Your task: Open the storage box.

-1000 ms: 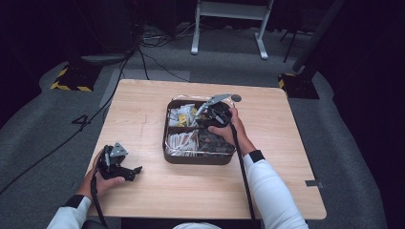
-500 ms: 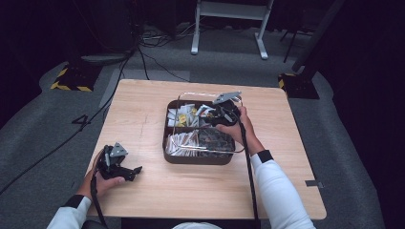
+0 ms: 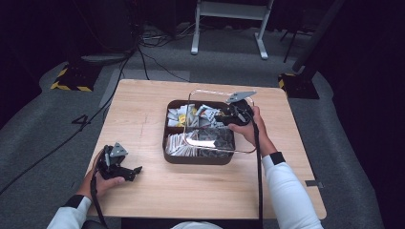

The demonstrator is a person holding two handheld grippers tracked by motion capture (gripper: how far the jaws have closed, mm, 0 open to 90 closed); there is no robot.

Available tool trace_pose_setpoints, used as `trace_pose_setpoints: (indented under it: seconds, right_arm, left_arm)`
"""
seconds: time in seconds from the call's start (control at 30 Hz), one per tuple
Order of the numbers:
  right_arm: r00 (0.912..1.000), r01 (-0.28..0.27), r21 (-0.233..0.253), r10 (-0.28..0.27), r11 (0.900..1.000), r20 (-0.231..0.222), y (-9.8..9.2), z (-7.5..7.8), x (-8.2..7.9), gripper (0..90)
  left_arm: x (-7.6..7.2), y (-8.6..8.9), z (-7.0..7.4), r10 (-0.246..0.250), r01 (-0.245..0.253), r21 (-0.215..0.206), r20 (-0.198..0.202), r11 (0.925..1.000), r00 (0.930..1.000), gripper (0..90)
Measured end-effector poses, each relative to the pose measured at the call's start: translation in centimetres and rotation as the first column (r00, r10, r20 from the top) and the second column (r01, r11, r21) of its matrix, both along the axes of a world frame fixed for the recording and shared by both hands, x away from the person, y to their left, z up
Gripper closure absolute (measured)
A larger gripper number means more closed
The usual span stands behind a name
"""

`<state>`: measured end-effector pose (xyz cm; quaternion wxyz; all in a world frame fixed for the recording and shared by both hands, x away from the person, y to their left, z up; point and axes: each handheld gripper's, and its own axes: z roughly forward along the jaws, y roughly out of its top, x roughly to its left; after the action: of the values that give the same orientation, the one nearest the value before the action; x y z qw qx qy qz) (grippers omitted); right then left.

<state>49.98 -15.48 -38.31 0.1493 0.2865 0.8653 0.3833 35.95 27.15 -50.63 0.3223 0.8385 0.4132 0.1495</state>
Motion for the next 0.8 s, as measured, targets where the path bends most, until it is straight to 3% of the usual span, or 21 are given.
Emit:
trace_pose_setpoints:
  seconds: [0.3, 0.8]
  right_arm:
    - [0.9999, 0.011, 0.002, -0.011, 1.0, 0.001, -2.0, 0.2, -0.5, 59.8]
    - [0.9972, 0.073, -0.012, -0.073, 0.997, 0.02, -6.4, 0.7, -1.3, 59.8]
  left_arm:
    - [0.0, 0.0, 0.0, 0.001, -0.001, 0.001, 0.0, 1.0, 1.0, 0.5]
    - [0.0, 0.0, 0.0, 0.004, -0.004, -0.002, 0.002, 1.0, 1.0, 0.5]
